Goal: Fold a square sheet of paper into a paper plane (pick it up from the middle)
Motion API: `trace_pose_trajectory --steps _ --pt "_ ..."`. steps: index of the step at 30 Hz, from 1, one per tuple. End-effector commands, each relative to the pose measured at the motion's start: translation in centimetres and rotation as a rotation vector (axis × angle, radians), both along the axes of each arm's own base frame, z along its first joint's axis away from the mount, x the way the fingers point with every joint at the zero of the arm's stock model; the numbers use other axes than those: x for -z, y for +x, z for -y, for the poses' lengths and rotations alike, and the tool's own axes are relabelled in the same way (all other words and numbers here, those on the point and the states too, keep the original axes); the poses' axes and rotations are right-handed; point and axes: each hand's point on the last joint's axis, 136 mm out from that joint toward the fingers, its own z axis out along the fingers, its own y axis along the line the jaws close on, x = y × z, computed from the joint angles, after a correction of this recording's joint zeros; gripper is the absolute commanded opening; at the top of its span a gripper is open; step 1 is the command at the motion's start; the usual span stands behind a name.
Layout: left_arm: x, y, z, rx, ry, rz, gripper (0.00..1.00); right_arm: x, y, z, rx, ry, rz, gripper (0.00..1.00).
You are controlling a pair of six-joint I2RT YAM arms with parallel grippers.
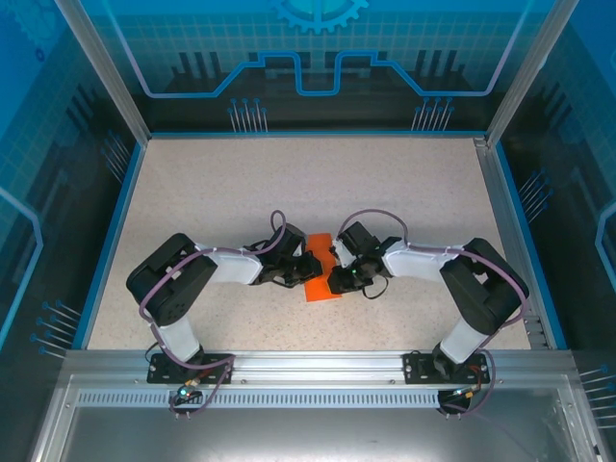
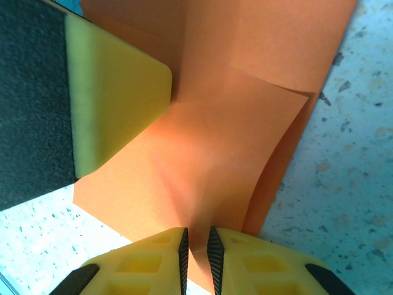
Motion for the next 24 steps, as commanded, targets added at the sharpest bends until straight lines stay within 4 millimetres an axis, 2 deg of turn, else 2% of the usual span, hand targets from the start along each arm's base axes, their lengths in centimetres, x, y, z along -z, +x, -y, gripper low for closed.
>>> trace_pose_trajectory --steps 1,7,12,18,24 --pt "2.4 -1.1 -1.4 0.005 0.097 -0.054 0.13 2.2 -2.7 3.2 0.027 -0.104 -0.100 0.21" --pt "2.7 -1.2 -1.6 0.003 0.107 -0.059 0.13 2.5 -3.9 3.9 0.023 -0.087 -0.138 0.21" --pt "3.0 -1.3 -1.6 0.007 0.110 -0.063 0.12 1.1 -3.1 3.8 0.038 -0.042 -0.111 0.21" --pt "2.9 -1.2 -1.6 0.005 0.110 -0.064 0.12 -2.7 -1.8 1.5 0.013 0.089 -0.044 0.21" --pt "2.9 -1.1 -1.5 0.003 0.109 -0.064 0.12 -4.4 -1.5 -1.2 -0.040 0.180 -0.033 0.21"
